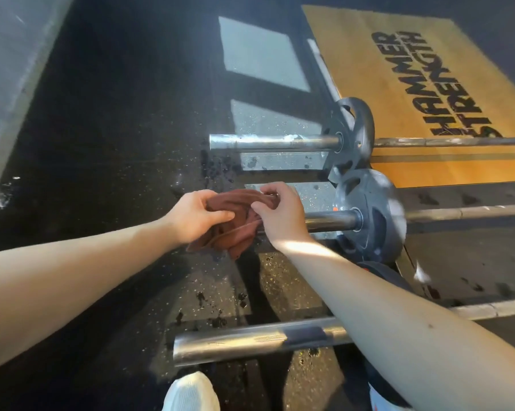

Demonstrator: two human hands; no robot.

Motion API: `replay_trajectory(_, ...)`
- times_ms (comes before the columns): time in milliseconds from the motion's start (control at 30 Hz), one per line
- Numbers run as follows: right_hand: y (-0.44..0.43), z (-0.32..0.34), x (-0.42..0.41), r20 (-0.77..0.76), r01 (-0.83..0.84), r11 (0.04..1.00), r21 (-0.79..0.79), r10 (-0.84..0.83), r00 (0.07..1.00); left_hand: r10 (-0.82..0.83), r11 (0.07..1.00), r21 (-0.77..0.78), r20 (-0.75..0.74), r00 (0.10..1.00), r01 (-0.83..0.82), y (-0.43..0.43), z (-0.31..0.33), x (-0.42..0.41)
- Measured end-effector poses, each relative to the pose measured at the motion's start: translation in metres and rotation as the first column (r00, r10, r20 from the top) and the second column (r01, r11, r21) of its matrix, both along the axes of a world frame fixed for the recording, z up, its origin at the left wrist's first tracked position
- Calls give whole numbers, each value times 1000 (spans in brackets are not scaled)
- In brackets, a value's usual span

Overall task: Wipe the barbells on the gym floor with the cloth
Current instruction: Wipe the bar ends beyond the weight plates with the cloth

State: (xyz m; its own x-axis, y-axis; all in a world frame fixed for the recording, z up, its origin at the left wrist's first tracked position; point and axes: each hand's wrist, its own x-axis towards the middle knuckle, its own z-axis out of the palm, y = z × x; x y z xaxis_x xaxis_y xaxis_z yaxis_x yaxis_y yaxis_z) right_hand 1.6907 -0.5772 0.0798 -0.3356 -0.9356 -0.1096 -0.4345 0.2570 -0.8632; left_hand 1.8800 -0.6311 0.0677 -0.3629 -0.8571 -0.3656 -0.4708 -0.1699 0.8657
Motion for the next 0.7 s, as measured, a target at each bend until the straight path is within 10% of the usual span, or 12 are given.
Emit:
replay_trajectory(167,6,-41,17,-419,-339,917,209,398,816,-76,943,-260,432,898,206,-7,-37,27)
replay_trajectory(300,7,-57,47,-642,-423,841,336,534,551,-44,988,-127,297,954,86,-8,-41,42)
replay_trajectory(500,-13,-61,95,-440,-535,811,236,580,685,129,992,-20,191,973,-128,-13,-42,55)
replay_trajectory(700,8,-68,-9,-607,-601,789,130,542,581,140,990,5,184,973,-143,-17,-55,45)
